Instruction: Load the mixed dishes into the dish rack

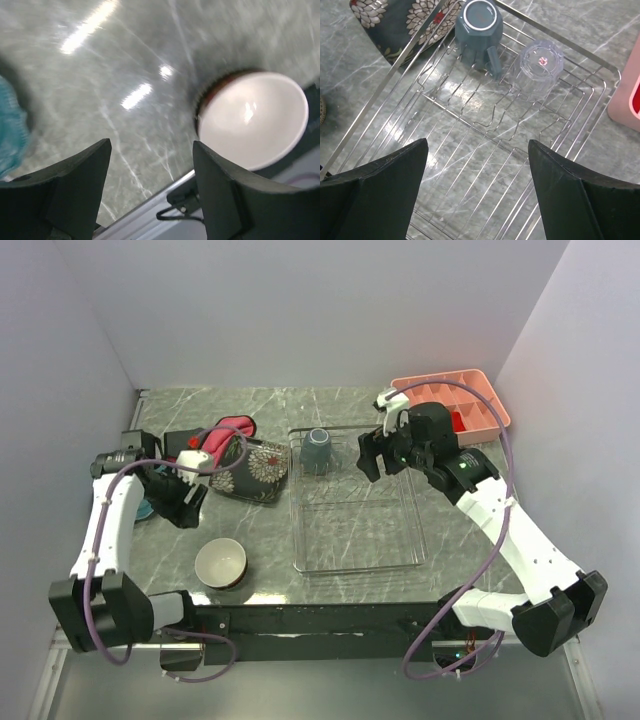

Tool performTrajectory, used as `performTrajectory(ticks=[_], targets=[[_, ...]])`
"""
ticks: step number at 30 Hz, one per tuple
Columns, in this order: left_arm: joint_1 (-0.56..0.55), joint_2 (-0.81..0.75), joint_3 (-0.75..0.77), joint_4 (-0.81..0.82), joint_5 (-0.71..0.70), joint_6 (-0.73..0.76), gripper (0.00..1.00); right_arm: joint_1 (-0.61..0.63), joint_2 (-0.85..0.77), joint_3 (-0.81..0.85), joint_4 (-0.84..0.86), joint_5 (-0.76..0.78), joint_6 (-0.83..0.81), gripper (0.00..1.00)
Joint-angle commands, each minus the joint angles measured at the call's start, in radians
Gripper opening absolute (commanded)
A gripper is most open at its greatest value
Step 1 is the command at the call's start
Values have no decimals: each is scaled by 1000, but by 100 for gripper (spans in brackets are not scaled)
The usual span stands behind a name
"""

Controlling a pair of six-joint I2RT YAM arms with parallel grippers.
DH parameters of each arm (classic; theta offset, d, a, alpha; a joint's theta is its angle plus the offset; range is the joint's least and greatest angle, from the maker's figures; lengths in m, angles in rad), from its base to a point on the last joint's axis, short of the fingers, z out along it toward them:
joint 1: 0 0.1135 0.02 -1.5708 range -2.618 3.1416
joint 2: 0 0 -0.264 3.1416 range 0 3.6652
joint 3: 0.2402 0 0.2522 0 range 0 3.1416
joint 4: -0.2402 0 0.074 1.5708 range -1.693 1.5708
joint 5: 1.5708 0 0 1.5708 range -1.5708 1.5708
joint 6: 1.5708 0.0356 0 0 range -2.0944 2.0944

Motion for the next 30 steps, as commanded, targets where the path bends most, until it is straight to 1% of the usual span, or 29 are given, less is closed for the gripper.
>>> performTrajectory(ticks=[1, 5, 7, 9, 12, 16, 21, 22, 23, 24, 25, 28, 29, 30], targets=[[2, 18, -7, -171, 85, 203, 71, -13, -7, -32, 22, -46, -16, 88], [-7, 68, -9, -181, 122, 198, 70, -16, -13, -56, 40, -48, -1, 89], [-36, 71, -41, -176, 116, 201, 70, -18, -22, -69, 46, -46, 1, 89], [-83, 73, -76, -139, 79, 189, 68, -18, -25, -72, 51, -43, 5, 89], [-113, 70, -121, -89, 65, 175, 67, -21, -28, -67, 48, -36, 1, 89], [-131, 73, -153, -30, 56, 140, 66, -25, -31, -50, 40, -22, -6, 89], [-142, 90, -182, 45, 27, 83, 60, -27, -31, -38, 34, -23, 7, 88], [-142, 94, -194, 52, 25, 80, 56, -27, -30, -37, 34, -25, 10, 88], [-169, 104, -199, 60, 21, 77, 51, -27, -31, -37, 34, -23, 11, 88], [-171, 105, -201, 72, 18, 68, 45, -25, -30, -32, 32, -25, 13, 88], [-171, 105, -198, 74, 17, 63, 36, -27, -30, -29, 29, -23, 14, 88], [-173, 88, -184, 69, 24, 63, 26, -25, -33, -32, 28, -14, 11, 88], [-174, 81, -176, 62, 28, 65, 20, -25, -33, -33, 31, -7, 11, 88], [-174, 75, -155, 51, 34, 68, 18, -25, -36, -40, 34, -5, 13, 88]])
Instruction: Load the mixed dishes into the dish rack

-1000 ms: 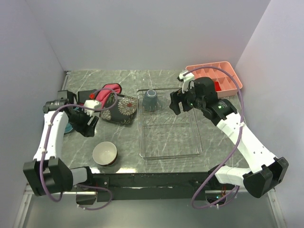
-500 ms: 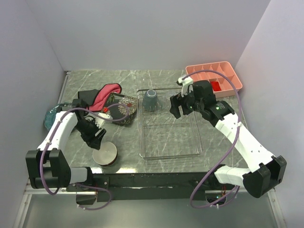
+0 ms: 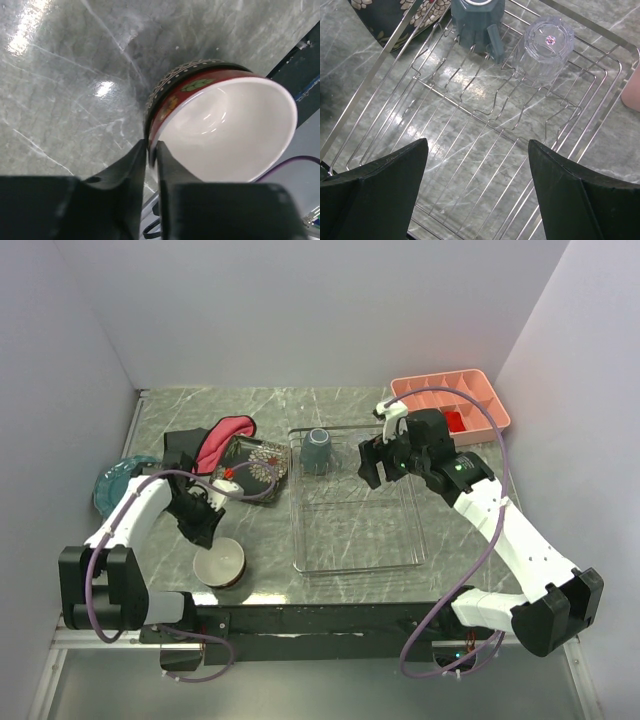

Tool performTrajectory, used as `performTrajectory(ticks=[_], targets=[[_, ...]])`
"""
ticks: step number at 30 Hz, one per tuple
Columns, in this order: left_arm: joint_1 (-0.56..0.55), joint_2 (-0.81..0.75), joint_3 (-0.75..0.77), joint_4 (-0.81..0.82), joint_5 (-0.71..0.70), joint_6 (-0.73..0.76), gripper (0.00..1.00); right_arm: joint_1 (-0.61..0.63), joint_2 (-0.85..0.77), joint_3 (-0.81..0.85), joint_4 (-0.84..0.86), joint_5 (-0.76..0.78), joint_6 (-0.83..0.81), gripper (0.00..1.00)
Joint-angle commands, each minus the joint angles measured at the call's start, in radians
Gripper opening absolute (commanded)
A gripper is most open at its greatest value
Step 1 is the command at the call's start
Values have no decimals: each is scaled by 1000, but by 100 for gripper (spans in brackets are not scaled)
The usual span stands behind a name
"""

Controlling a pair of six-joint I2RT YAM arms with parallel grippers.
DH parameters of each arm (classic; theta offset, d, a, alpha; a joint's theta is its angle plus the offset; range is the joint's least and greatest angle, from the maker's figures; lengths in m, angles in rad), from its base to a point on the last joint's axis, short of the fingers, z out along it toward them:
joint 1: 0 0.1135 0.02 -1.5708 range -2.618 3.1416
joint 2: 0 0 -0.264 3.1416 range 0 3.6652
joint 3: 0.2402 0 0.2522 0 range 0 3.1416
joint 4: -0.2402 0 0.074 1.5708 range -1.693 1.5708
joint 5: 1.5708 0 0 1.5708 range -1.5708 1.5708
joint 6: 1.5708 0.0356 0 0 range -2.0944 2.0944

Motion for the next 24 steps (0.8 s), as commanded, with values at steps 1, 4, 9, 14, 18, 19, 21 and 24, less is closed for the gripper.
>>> performTrajectory(ticks=[1, 4, 9, 14, 18, 19, 21, 24], targets=[[-3, -38, 61, -5, 16, 4, 15, -8, -39, 29, 27, 22, 7, 88], [-3, -68, 132, -54, 36, 21, 10, -8, -50, 20, 24, 25, 7, 88], [-3, -104, 224, -137, 93, 53, 3, -11, -58, 9, 17, 30, 6, 88], [-3, -93, 302, -181, 122, 63, 1, -14, -54, 12, 7, 37, 1, 88], [-11, -71, 494, -158, 215, 14, 1, -26, -59, 13, 12, 94, 12, 88], [-32, -64, 529, -145, 237, 1, 1, -34, -61, 12, 17, 149, 24, 88], [-80, -64, 597, -56, 266, -46, 1, -92, -67, 9, 12, 194, 73, 88], [-210, -93, 589, 152, 259, -155, 1, -178, -45, 23, -46, 168, 136, 88]])
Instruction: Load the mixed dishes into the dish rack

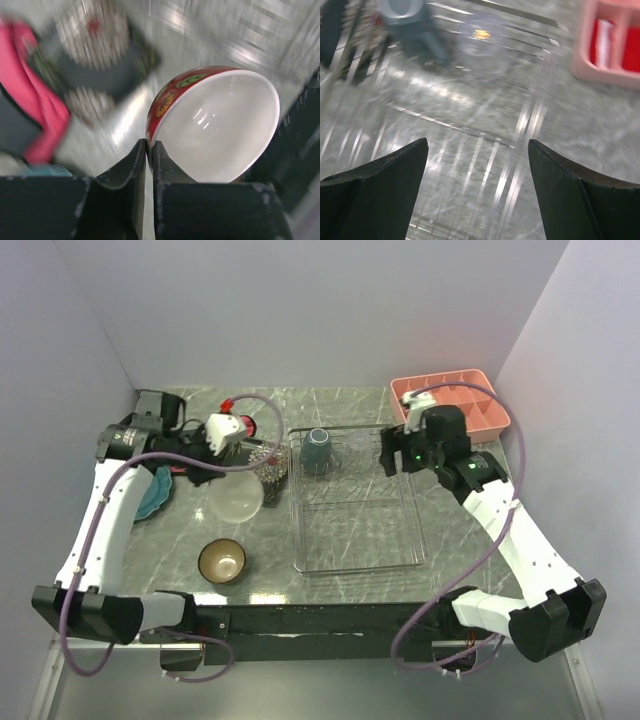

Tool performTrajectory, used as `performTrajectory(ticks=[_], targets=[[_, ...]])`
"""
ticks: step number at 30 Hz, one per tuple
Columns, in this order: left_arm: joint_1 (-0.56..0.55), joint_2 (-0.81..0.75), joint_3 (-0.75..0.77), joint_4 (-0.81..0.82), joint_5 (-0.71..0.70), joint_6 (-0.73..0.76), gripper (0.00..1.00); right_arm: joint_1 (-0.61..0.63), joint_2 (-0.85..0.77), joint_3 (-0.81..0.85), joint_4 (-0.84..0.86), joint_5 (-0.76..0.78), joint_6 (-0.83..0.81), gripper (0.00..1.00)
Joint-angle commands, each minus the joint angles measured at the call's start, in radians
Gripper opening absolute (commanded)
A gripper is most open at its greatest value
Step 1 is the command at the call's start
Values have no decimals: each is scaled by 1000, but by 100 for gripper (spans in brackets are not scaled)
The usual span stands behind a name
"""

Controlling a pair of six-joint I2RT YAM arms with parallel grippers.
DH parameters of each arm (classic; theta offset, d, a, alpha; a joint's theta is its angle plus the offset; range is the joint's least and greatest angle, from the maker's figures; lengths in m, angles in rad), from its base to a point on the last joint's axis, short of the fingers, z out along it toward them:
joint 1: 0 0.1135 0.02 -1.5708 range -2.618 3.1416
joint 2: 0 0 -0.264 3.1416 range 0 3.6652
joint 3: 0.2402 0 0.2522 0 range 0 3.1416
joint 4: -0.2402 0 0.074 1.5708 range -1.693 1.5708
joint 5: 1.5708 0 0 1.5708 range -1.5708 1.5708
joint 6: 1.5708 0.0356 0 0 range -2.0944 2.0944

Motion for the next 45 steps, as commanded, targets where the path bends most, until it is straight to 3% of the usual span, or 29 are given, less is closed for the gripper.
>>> performTrajectory(ticks=[1, 7, 11, 20, 28, 30, 31, 34, 45], targets=[[-194, -59, 24, 318, 112, -176, 1, -158, -11, 24, -50, 27, 95, 88], [-434, -67, -180, 792, 3, -248, 1, -273, -4, 26, -110, 5, 63, 87], [-534, -41, -304, 1065, -48, -237, 1, -311, -29, 6, -113, 17, 54, 87], [-605, 95, -459, 1588, 22, -224, 1, -365, -115, -94, -115, 30, 60, 87], [-701, 312, -650, 2325, 107, -187, 1, -376, -123, -120, -132, 19, 59, 87], [-703, 402, -665, 2479, 124, -176, 1, -376, -115, -114, -132, 19, 54, 87], [-706, 436, -680, 2643, 139, -164, 1, -377, -109, -106, -133, 20, 50, 87], [-708, 562, -662, 2860, 159, -162, 1, -377, -95, -102, -130, 17, 48, 87], [-715, 775, -576, 3109, 317, -268, 1, -377, -116, -155, -132, 5, 59, 87]])
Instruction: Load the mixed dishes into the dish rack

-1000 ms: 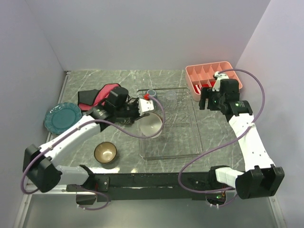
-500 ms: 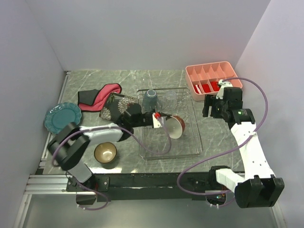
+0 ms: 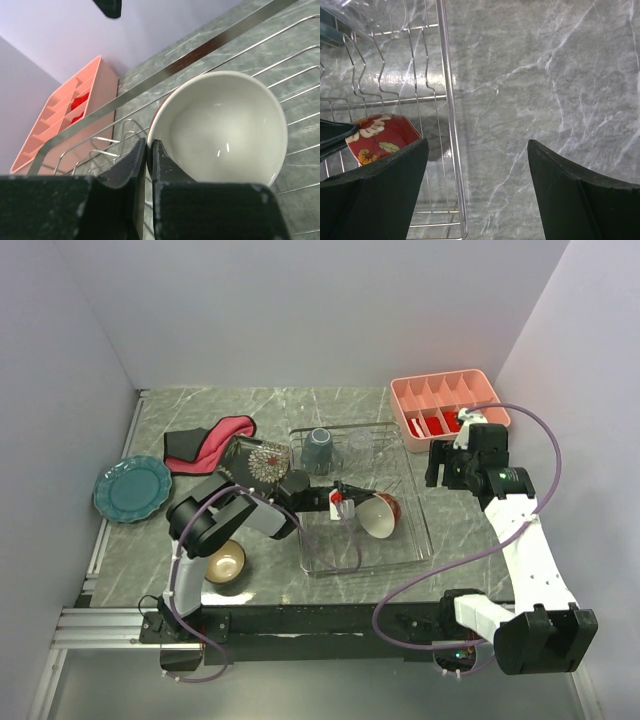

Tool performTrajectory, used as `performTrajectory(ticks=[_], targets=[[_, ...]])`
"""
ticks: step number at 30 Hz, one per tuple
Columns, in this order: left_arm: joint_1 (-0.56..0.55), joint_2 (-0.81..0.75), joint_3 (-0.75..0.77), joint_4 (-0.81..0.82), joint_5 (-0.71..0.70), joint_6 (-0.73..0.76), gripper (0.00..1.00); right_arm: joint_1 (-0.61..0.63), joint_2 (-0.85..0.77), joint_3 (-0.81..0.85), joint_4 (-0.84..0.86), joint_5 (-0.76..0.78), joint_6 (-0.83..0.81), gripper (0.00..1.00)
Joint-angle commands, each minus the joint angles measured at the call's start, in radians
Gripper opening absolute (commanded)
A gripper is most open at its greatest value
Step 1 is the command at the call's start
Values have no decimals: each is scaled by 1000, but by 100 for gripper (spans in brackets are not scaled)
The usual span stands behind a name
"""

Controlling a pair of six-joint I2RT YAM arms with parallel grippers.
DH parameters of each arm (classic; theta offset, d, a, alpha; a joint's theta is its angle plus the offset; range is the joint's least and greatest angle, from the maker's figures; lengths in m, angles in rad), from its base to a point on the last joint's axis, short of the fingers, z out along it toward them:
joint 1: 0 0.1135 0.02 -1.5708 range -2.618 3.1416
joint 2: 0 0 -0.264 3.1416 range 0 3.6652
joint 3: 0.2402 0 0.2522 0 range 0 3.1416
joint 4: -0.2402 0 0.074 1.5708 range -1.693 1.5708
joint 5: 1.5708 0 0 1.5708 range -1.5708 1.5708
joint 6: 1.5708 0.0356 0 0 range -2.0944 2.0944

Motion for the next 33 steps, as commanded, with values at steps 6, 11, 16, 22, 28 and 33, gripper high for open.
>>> performTrajectory(ticks=[6, 11, 16, 22, 28, 33], targets=[[0, 33, -11, 623, 215, -43, 1, -8, -25, -49, 9, -24, 9, 87], [29, -4, -27, 620, 332, -79, 1, -8, -16, -40, 12, -42, 6, 87], [101, -50, -94, 620, 485, -83, 17, -6, -1, -17, 10, -76, -3, 87], [158, -111, -137, 614, 549, -82, 46, -8, 15, 3, 7, -98, -8, 88], [166, -157, -168, 613, 518, -27, 57, -8, 39, 51, 3, -177, -16, 87], [166, -226, -133, 573, 365, 53, 68, 153, -1, 141, -9, -125, -126, 84]])
